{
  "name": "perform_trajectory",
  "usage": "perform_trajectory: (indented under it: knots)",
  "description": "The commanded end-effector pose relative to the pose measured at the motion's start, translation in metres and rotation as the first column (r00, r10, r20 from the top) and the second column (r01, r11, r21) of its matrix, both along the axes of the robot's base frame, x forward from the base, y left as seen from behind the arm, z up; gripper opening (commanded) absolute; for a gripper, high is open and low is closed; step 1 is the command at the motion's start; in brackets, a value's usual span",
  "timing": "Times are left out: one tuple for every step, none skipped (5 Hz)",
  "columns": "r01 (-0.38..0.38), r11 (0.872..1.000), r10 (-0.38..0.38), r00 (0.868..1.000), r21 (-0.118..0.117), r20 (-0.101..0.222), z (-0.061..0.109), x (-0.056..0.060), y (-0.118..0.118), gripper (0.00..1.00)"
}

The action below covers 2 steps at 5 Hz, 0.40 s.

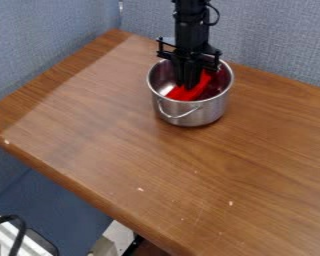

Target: Put the red object in the metal pot

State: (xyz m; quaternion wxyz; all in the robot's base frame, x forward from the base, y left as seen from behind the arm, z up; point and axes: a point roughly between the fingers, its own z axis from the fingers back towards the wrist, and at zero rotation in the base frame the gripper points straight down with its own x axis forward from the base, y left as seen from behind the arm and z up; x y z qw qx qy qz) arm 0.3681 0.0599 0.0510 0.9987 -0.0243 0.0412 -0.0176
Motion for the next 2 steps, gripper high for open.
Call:
perform_trajectory:
  knots:
    - [-0.024, 1.000, 0.024, 0.999, 0.001, 0.045, 0.0199, -0.0057, 0.0150, 0.00]
    - [-0.017, 1.000, 0.018, 0.999, -0.006, 0.050, 0.0237, -0.0101, 0.0174, 0.00]
